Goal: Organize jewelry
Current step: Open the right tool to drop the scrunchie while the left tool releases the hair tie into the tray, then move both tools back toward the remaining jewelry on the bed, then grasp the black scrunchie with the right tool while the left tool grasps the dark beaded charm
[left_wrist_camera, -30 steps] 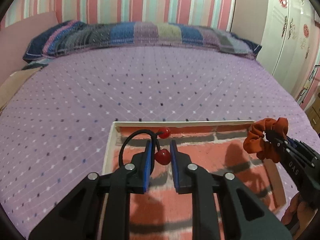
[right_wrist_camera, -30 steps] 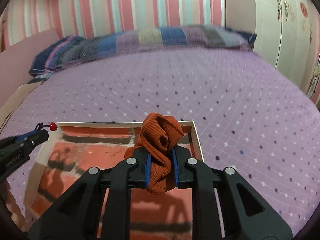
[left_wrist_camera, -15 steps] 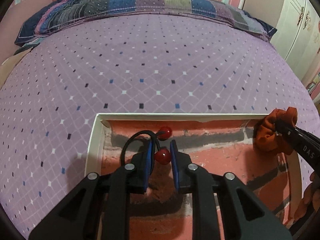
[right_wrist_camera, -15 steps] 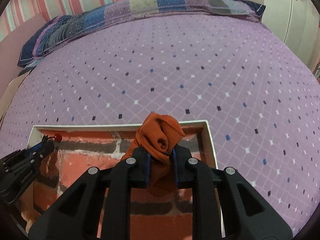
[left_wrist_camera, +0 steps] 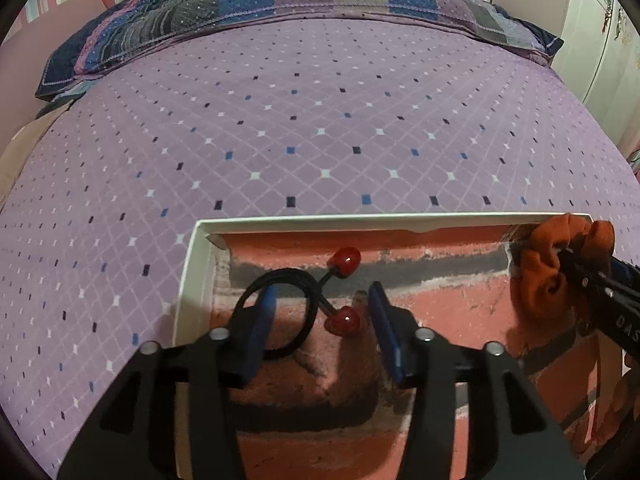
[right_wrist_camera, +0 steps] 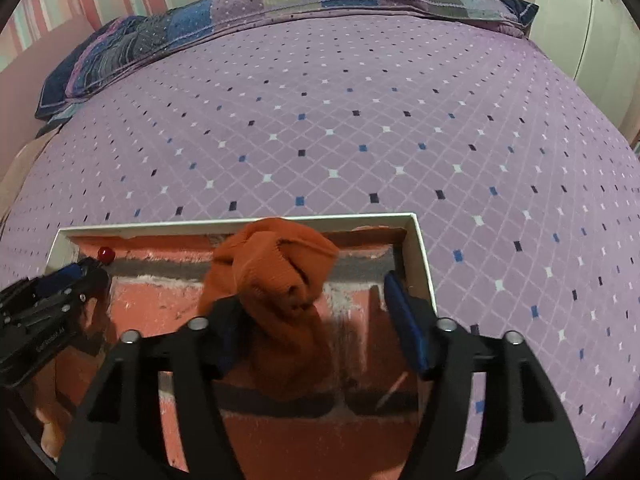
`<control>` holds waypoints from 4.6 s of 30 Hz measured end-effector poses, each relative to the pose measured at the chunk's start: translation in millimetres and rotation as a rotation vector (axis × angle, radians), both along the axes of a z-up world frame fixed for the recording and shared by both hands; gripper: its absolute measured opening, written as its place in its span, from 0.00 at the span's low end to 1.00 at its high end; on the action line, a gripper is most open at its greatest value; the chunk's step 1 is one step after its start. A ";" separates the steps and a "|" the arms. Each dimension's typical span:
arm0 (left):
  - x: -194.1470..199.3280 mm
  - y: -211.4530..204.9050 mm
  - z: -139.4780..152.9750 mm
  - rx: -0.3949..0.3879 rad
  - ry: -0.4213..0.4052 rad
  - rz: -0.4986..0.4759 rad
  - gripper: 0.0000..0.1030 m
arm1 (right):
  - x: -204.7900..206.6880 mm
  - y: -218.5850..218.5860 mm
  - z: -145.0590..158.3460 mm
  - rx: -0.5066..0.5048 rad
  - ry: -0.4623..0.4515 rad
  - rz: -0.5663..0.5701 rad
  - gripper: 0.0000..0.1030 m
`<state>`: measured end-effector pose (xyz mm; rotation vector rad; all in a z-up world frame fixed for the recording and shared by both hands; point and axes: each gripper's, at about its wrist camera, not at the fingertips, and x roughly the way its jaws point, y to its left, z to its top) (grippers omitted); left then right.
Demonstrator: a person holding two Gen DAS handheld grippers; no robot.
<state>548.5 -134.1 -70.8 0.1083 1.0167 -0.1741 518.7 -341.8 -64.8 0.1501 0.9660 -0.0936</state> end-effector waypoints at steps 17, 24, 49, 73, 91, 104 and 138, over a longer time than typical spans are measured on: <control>-97.5 27.7 56.9 0.001 -0.084 -0.006 0.73 | -73.6 8.8 46.0 0.016 -0.032 0.000 0.91; -154.1 50.5 74.0 -0.007 -0.142 -0.006 0.74 | -133.3 28.0 61.2 -0.010 -0.107 0.014 0.92; -344.8 125.0 121.2 -0.032 -0.382 0.001 0.87 | -332.2 41.0 100.9 -0.086 -0.305 -0.027 0.96; -443.0 102.7 56.0 -0.100 -0.309 0.039 0.92 | -465.3 29.3 45.2 -0.147 -0.363 -0.073 0.96; -438.5 88.7 0.4 -0.097 -0.231 0.035 0.92 | -463.4 15.9 -16.0 -0.146 -0.281 -0.090 0.96; -430.9 74.1 -10.2 -0.122 -0.202 -0.030 0.74 | -450.5 17.4 -28.5 -0.137 -0.255 -0.081 0.79; -428.3 78.6 -14.5 -0.174 -0.182 -0.066 0.26 | -444.1 30.9 -37.4 -0.124 -0.237 -0.021 0.13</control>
